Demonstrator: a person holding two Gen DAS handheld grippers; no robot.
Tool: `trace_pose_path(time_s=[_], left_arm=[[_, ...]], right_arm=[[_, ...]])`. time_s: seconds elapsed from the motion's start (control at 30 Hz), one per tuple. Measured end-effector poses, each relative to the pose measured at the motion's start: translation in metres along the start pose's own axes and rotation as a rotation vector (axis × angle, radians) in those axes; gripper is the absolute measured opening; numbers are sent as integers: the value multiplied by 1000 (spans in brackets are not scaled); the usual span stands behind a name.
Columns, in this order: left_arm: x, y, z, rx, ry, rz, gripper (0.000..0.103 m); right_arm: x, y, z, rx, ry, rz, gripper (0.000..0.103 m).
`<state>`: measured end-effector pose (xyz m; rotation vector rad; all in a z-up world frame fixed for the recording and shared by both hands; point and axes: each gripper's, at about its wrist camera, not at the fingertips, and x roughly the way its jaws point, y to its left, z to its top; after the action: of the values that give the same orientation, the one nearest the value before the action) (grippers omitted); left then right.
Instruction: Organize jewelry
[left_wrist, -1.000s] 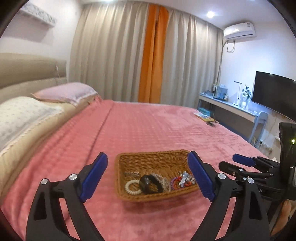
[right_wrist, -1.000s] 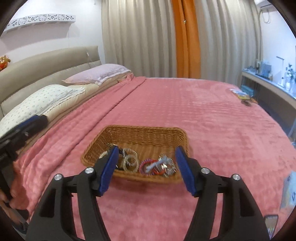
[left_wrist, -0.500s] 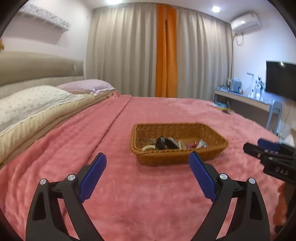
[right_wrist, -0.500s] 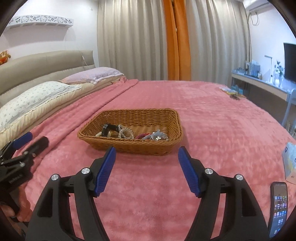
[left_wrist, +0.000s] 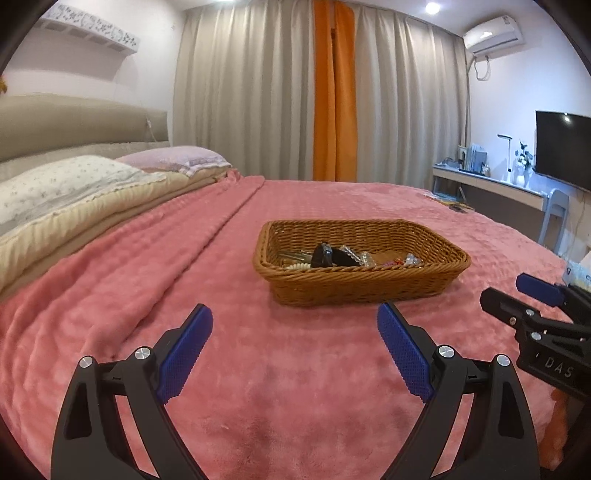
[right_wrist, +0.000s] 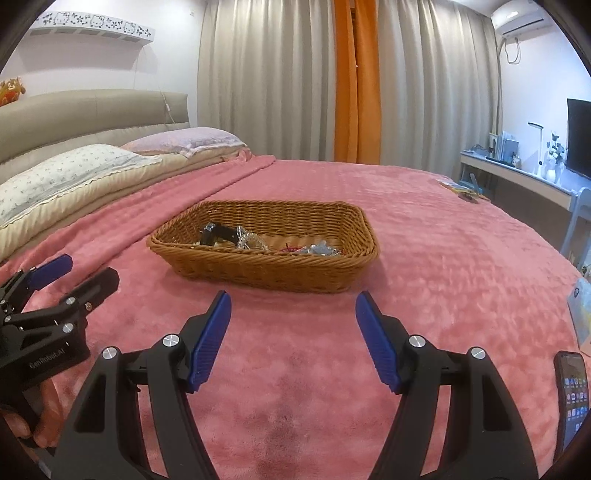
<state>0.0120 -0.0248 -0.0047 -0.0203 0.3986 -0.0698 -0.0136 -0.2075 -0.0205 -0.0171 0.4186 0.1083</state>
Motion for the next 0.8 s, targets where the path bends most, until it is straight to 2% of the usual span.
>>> trace_pose_path(time_s=[0.23, 0.37, 0.6, 0.8], left_arm=[[4, 11, -3, -56, 23, 4, 88], [3, 7, -3, -48, 20, 18, 89], [4, 9, -1, -53, 25, 22, 89], [3, 8, -1, -51, 21, 31, 91]], right_arm=[[5, -2, -4, 12, 14, -20, 71], [5, -7, -5, 38, 12, -82, 71], [7, -14, -5, 66, 16, -86, 71], [2, -16, -5, 70, -19, -82, 71]])
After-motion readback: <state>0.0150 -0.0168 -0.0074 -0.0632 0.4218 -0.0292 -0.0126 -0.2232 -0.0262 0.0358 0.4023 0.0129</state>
